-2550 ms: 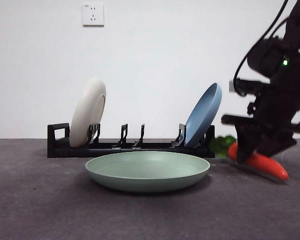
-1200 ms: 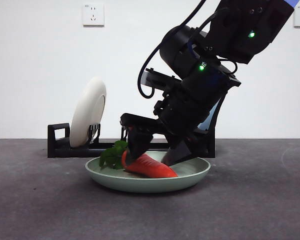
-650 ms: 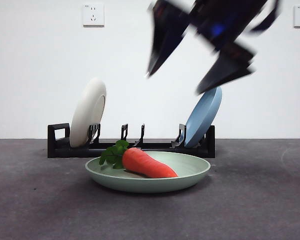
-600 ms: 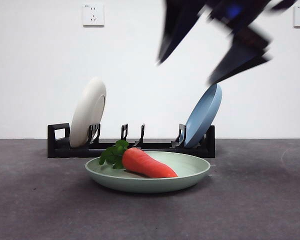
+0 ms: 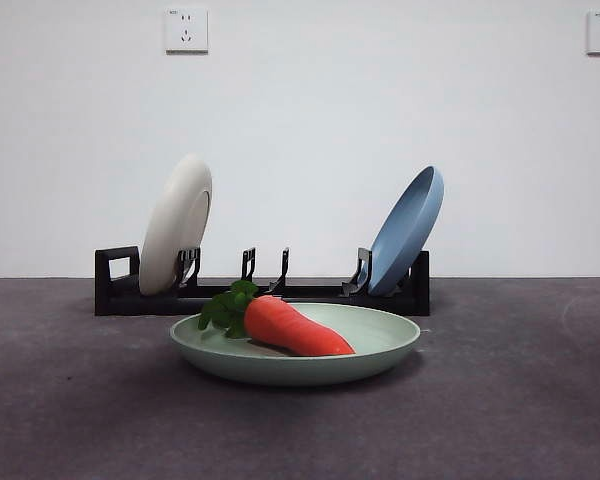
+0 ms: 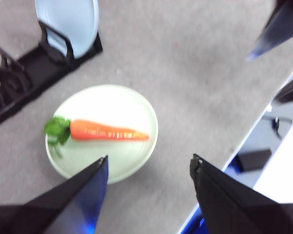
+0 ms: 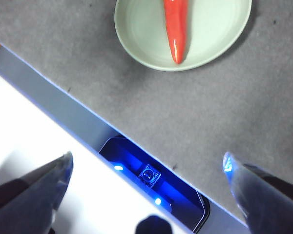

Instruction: Take the green plate from the plate rack,put the plate on the table,take the carrot from the table,put the carrot in the plate

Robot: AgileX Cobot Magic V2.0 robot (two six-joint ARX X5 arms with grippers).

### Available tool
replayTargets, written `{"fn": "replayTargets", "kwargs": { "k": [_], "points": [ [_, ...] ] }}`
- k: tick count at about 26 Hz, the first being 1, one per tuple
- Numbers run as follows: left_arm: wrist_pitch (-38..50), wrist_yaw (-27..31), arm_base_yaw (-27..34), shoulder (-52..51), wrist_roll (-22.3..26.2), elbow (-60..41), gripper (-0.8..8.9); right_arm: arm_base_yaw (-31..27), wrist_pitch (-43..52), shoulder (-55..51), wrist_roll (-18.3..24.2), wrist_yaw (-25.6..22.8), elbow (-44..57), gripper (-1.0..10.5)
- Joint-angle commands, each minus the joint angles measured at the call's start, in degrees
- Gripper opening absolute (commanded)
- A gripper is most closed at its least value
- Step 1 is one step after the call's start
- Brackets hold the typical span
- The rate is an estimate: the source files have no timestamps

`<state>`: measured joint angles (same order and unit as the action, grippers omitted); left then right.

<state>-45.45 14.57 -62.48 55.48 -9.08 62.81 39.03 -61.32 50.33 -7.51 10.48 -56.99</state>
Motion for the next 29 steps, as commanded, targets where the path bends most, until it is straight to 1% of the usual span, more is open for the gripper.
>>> {"fn": "replayTargets", "kwargs": {
  "k": [1,3,4,5,29],
  "points": [
    [-0.87,-0.15,-0.17,-0.04,-0.39,-0.07,2.34,0.15,-0.68,-0.81,0.09,0.11,0.15,4.1],
    [-1.75,-0.24,-0.17,-0.04,-0.39,-0.07,0.41,0.15,-1.16,-1.22,0.09,0.11,0.15,1.5],
    [-2.1,-0.22,-0.17,-0.04,-0.42,-0.07,-0.23,0.15,-1.16,-1.31,0.09,0.09,0.15,0.1],
    [-2.47,-0.24,-0.17,-0.04,-0.39,-0.07,-0.07,0.15,-1.14,-1.4,0.07,0.09,0.15,-0.1],
    [-3.04,0.09,-0.22,-0.07,-0.11,-0.07,-0.04,0.09,-0.68,-1.38,-0.35,-0.13,0.15,0.0]
  ]
}}
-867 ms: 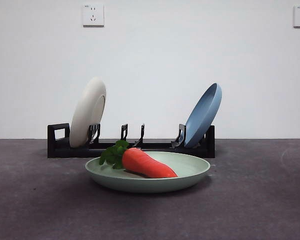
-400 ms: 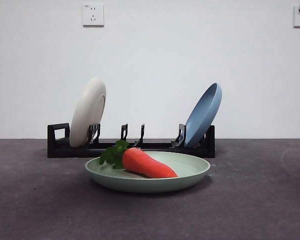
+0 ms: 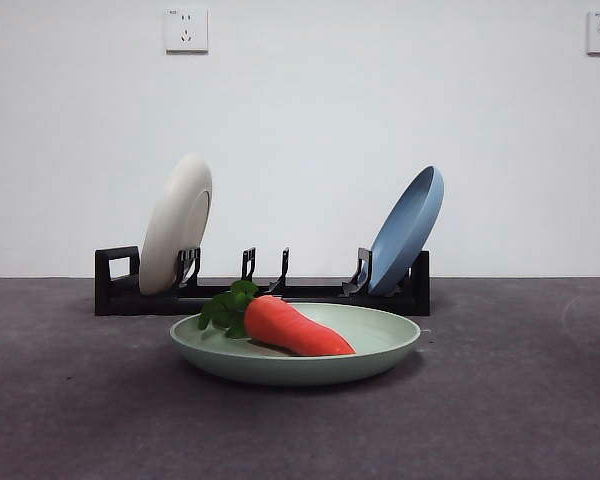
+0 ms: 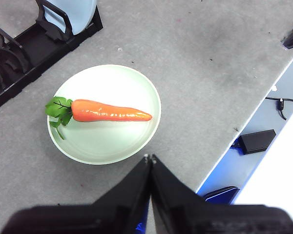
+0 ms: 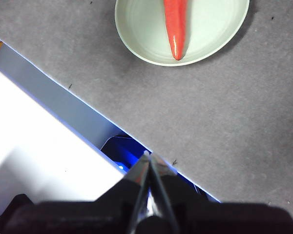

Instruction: Take the green plate from the plate rack,put the plate on the table,take the carrot from the table,put the carrot in the plate

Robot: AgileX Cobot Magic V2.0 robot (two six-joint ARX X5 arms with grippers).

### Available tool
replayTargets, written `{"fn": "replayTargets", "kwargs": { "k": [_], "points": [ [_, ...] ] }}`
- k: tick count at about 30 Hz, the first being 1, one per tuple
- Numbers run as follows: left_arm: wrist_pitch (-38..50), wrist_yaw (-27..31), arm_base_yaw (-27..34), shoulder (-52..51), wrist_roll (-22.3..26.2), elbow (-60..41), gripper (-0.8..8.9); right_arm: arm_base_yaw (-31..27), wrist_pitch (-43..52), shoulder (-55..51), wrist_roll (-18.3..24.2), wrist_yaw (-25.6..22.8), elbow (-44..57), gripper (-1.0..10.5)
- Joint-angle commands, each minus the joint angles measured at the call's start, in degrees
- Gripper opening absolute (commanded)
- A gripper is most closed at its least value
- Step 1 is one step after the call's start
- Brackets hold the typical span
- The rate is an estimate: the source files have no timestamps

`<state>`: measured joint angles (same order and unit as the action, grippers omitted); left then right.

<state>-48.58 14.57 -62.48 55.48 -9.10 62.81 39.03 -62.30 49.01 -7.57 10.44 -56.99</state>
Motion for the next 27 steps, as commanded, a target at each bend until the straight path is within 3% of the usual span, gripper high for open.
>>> {"fn": "replayTargets", "kwargs": {
  "k": [1,5,7,12,16,20,27],
  "points": [
    [0.2,0.7,-0.11,-0.13,1.62,-0.07,-0.04,0.09,0.31,-0.07,-0.28,-0.09,0.15,0.0],
    [3.67,7.26,2.89,-2.12,6.97,-0.09,-0.03,0.09,0.31,-0.07,-0.31,-0.09,0.15,0.0],
    [7.63,7.26,6.93,-3.67,10.29,-0.13,-0.03,0.09,0.31,-0.07,-0.31,-0.07,0.15,0.0],
    [18.62,-6.69,23.5,-10.51,16.7,-2.47,-0.03,0.09,0.31,-0.33,-0.28,-0.07,0.15,0.0],
    [26.6,-13.31,37.44,-17.29,17.35,-7.15,-0.03,0.09,0.31,-0.33,-0.28,-0.09,0.15,0.0],
    [32.98,-13.44,47.84,-24.79,17.79,-14.71,-0.03,0.09,0.31,-0.33,-0.31,-0.07,0.15,0.0],
    [43.45,-13.25,57.77,-38.05,16.46,-33.73,-0.03,0.09,0.28,-0.33,-0.28,-0.07,0.15,0.0]
  ]
}}
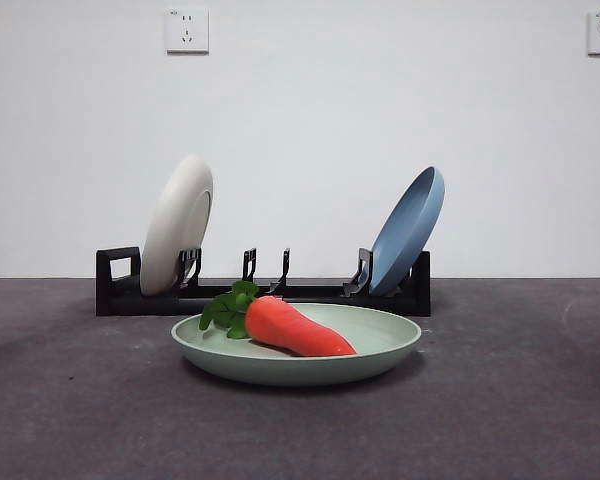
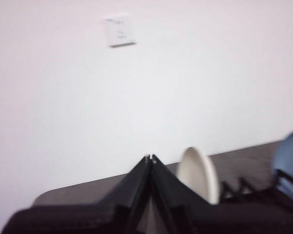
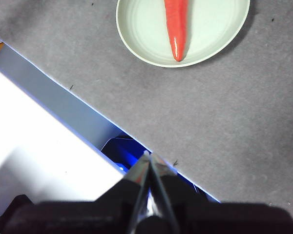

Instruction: Take the green plate from the plate rack,put the plate on the table,take the carrot from the table,put the carrot in the plate

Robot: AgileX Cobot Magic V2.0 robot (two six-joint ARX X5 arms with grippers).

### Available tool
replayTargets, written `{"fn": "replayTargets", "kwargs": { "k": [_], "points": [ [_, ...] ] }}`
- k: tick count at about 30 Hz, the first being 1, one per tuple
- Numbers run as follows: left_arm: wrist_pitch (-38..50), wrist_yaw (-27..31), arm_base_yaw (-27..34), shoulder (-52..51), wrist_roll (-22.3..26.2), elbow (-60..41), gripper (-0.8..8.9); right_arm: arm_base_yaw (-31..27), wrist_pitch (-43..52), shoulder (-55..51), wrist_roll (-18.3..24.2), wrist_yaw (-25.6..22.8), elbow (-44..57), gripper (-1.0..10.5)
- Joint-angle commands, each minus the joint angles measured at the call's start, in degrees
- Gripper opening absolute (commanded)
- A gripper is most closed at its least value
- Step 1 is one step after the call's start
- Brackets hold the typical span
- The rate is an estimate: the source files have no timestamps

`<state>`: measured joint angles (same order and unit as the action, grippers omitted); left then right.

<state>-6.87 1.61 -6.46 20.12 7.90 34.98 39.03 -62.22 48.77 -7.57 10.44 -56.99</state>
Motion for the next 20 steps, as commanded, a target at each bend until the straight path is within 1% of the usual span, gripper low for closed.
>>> {"fn": "replayTargets", "kwargs": {
  "k": [1,5,10,14,20],
  "points": [
    [2.84,-0.28,2.71,-4.48,-1.27,-8.7,-0.03,0.09,0.22,-0.09,-0.31,-0.07,0.15,0.0],
    [3.43,-0.28,5.53,-10.25,-3.93,-17.59,-0.03,0.09,0.22,-0.09,-0.31,-0.09,0.15,0.0],
    [3.41,-0.33,7.43,-14.43,-7.61,-25.33,-0.03,0.09,0.22,-0.09,-0.31,-0.09,0.15,0.0],
    [3.3,-0.35,8.46,-16.9,-8.37,-29.57,-0.03,0.09,0.22,-0.09,-0.28,-0.09,0.15,0.0],
    [0.74,-0.37,8.83,-19.85,-8.41,-32.89,-0.03,0.09,0.22,-0.09,-0.31,-0.07,0.15,0.0]
  ]
}}
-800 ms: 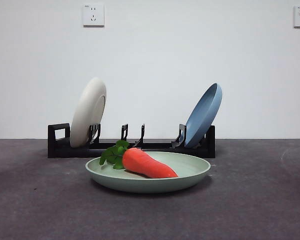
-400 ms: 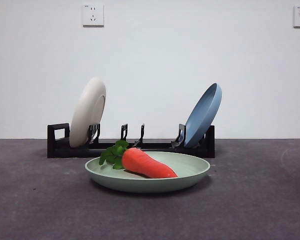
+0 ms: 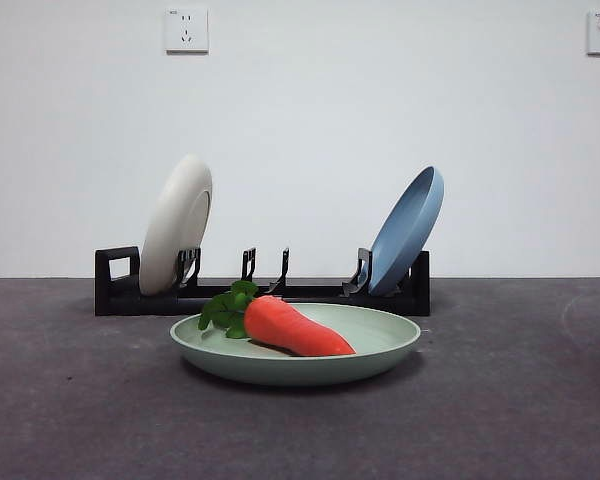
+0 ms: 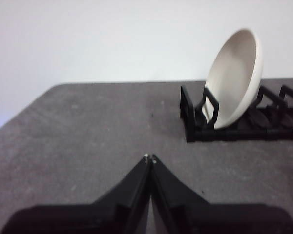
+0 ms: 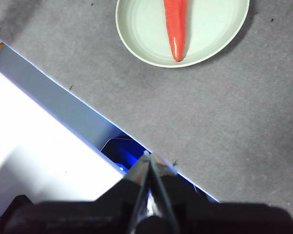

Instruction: Take the green plate from the plate rack,put the plate on the table,take the carrot from the table,put the carrot in the plate

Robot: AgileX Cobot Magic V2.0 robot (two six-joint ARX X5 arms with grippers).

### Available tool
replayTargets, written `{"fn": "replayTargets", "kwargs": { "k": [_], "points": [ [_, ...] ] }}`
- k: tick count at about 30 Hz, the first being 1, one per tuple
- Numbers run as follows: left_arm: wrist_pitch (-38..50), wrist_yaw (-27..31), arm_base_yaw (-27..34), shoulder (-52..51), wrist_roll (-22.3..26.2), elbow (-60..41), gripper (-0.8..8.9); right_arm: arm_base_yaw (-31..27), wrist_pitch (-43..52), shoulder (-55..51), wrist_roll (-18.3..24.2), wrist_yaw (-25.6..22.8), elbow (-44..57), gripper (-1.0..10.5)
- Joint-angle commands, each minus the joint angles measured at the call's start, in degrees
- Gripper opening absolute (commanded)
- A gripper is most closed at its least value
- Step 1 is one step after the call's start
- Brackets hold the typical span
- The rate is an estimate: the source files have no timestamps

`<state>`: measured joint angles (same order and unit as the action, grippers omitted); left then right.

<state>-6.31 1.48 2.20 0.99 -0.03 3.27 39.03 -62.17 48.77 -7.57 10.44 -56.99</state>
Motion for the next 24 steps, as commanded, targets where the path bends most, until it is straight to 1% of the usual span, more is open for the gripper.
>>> {"fn": "replayTargets", "kwargs": {
  "k": [1,5,9,12,24],
  "points": [
    [0.17,-0.31,0.17,-0.9,-0.79,-1.68,-0.03,0.09,0.17,-0.09,-0.28,-0.07,0.15,0.0],
    [-1.36,-0.37,0.17,-0.9,-2.75,-3.06,-0.03,0.09,0.17,-0.09,-0.28,-0.09,0.15,0.0],
    [-4.26,-0.39,0.15,-0.9,-3.04,-3.06,-0.03,0.09,0.17,-0.09,-0.28,-0.09,0.15,0.0],
    [-4.37,-0.52,0.15,-0.87,-4.13,-3.06,-0.03,0.09,0.17,-0.09,-0.31,-0.07,0.15,0.0],
    [-4.2,-0.2,0.15,-0.87,-4.11,-3.06,-0.03,0.09,0.17,-0.09,-0.28,-0.07,0.15,0.0]
  ]
}}
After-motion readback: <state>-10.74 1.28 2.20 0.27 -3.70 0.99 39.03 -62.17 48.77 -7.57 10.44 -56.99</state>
